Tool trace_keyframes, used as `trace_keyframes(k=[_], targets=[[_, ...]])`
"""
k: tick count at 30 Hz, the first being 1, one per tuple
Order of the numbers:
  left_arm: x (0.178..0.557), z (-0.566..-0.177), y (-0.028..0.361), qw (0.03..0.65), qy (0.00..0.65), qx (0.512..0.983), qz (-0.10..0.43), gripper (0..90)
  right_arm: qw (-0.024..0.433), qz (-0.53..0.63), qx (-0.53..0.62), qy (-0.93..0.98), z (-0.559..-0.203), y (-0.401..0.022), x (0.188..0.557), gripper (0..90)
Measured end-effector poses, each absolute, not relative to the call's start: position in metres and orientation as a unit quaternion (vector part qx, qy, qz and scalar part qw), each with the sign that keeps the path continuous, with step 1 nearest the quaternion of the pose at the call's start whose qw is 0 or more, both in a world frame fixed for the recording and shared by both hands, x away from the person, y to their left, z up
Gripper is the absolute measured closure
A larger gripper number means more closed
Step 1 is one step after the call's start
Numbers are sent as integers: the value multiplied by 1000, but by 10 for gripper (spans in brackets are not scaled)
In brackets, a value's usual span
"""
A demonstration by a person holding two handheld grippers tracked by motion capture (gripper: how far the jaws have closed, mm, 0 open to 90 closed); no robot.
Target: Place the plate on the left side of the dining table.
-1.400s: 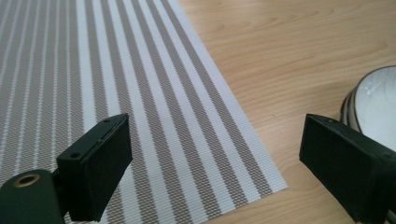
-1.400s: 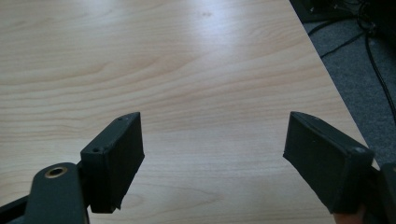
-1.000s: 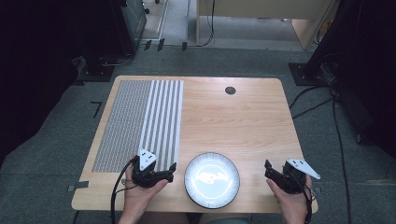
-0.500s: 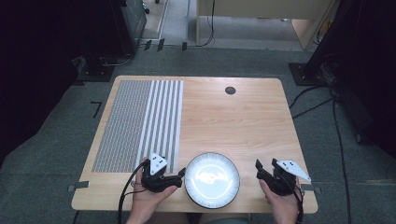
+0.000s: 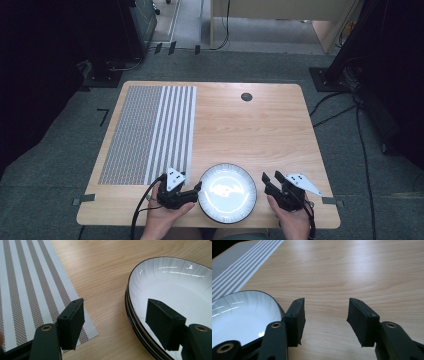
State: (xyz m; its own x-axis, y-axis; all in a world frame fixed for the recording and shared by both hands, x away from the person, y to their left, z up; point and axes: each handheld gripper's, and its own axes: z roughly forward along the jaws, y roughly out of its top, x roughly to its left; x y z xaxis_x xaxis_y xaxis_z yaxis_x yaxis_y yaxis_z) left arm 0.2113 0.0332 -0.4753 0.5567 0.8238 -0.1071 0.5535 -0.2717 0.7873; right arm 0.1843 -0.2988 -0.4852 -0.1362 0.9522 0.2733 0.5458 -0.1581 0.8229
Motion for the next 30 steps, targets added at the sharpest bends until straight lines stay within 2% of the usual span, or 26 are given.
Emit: trace_keyframes(k=[3,5,10,16,22,30], targets=[[210,-476,31,412,437,784,159,371,209,465,627,589,-485,-297,183,582],[209,-478,27,410,431,789,154,391,173,479,635,581,-486,-293,182,595],[206,-480,24,408,430,789,163,436,186,465,626,598,-486,-285,181,588],[204,-481,22,413,427,789,160,540,176,446,616,625,-490,-281,182,658],[203,-482,22,418,420,792,149,646,147,442,621,630,-492,-280,183,730],[200,-484,18,414,411,799,143,691,137,434,628,631,-490,-272,180,804]])
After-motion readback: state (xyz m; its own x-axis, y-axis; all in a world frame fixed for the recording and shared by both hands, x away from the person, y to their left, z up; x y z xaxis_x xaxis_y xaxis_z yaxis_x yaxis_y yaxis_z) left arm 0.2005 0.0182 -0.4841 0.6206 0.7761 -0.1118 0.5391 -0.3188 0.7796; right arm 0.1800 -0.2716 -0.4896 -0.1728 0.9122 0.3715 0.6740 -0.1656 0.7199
